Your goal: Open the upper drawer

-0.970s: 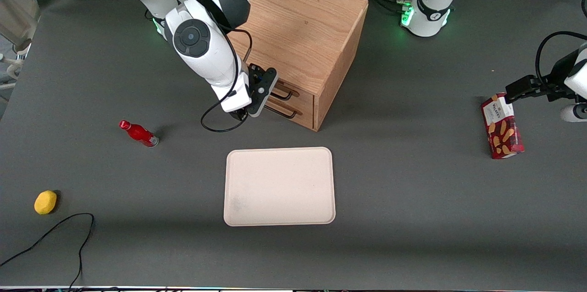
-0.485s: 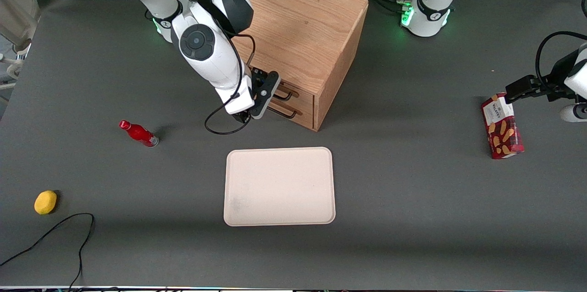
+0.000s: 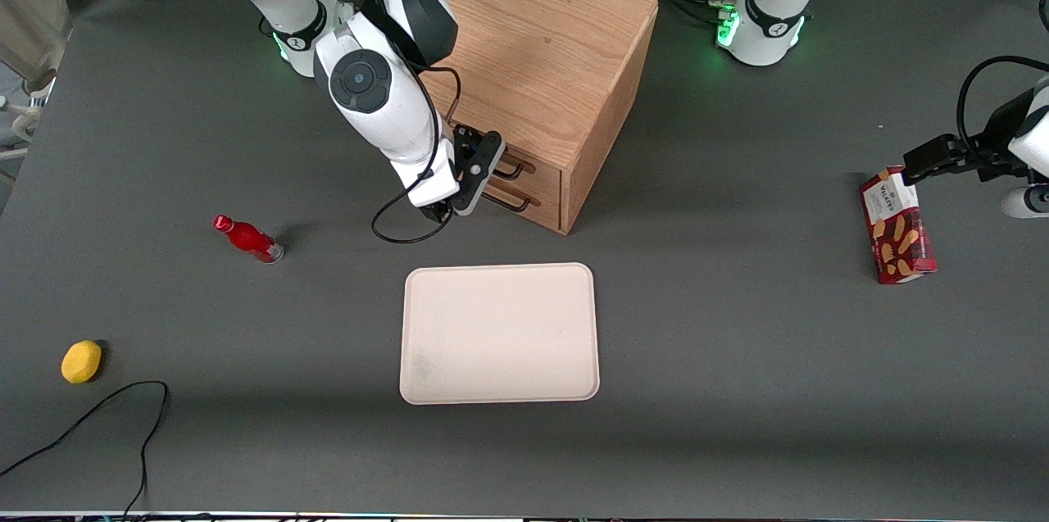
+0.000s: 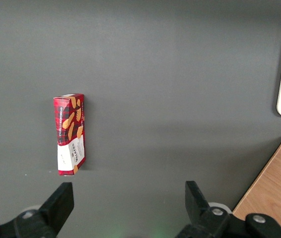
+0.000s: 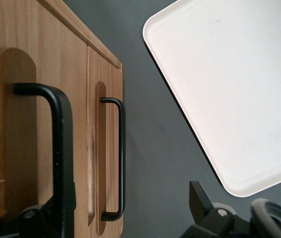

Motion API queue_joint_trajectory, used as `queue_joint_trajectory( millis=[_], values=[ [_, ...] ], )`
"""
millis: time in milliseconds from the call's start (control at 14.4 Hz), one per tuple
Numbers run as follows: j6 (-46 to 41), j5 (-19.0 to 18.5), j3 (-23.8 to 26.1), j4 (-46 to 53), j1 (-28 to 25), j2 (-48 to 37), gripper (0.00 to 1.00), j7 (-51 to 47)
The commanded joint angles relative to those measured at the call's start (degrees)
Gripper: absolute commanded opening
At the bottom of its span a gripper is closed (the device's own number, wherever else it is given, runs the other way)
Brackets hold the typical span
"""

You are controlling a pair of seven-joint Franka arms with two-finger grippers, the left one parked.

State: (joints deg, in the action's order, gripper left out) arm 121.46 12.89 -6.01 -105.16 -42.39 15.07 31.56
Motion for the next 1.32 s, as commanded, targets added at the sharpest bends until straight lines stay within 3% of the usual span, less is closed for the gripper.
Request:
queue_joint_trajectory(
  millis=[0, 970, 1248],
  values=[
    [2.38, 0.64, 0.56, -1.01, -0.06, 1.19, 1.00, 1.13],
    [-5.35, -2.52, 0.56, 5.23, 0.29, 3.39, 1.00, -1.77],
    [-10.45, -3.49, 0.47, 11.73, 1.25, 6.55, 1.00, -1.68]
  ],
)
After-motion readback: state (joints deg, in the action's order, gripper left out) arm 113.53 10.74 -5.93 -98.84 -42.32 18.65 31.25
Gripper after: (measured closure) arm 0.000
